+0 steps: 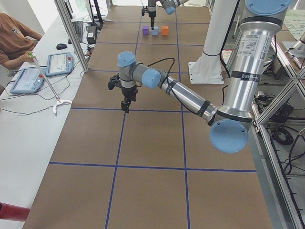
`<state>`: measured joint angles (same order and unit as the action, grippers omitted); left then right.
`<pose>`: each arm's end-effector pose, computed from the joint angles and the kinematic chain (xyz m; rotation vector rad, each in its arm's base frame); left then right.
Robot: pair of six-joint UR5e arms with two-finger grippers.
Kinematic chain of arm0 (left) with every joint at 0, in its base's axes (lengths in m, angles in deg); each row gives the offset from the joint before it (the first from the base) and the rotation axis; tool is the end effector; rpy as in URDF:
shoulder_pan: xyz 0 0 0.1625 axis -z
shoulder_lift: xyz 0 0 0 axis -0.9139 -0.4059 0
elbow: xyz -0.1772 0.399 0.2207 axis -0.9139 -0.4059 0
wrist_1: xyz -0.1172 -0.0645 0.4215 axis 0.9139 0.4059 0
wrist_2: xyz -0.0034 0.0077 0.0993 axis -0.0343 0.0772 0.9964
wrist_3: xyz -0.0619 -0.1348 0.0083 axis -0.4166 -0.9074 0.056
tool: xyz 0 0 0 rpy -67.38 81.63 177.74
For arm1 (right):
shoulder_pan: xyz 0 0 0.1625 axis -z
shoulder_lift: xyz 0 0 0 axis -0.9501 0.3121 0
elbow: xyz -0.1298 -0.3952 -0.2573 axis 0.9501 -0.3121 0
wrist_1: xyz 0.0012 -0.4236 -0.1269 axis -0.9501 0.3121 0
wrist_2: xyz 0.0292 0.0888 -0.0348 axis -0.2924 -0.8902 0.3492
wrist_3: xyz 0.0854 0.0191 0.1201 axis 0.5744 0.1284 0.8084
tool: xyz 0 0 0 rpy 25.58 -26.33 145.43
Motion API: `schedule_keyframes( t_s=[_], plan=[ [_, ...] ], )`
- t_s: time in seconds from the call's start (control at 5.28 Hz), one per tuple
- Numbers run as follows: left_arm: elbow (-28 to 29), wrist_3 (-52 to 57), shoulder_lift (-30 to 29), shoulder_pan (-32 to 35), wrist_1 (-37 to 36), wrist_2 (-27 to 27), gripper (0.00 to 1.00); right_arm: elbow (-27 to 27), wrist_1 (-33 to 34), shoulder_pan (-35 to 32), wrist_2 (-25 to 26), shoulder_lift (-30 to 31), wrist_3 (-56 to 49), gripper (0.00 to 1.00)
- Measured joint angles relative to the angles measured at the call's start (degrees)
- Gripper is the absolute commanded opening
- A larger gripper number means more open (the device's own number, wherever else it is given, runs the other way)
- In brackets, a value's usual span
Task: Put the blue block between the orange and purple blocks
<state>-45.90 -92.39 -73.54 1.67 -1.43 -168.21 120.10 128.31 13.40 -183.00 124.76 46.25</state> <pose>0.1818 -0.5608 0.4969 0.1762 0.7235 0.2713 -0.2336 -0.4785 0.6234 0.0214 -0.7272 0.0310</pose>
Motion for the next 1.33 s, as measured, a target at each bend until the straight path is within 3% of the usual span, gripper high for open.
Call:
schedule_keyframes(
  t_s=[0.19, 0.57, 0.95, 1.33],
  plan=[
    [-0.2, 0.3, 0.3, 0.7, 0.1, -0.1, 1.00, 2.0, 0.3, -5.8, -3.0, 1.6, -6.4, 1.00],
    [0.2, 6.5, 3.1, 6.0, 0.3, -0.4, 1.00, -0.7, 0.7, -19.2, -10.4, 5.2, -24.0, 1.00],
    [0.9, 16.3, 8.7, 12.8, 1.5, -2.6, 1.00, -2.6, 0.5, -27.1, -12.1, 9.7, -32.6, 1.00],
    [4.6, 17.0, 11.7, 14.8, 3.2, -4.1, 1.00, -3.5, 0.0, -29.8, -11.7, 11.0, -33.6, 1.00]
  ],
)
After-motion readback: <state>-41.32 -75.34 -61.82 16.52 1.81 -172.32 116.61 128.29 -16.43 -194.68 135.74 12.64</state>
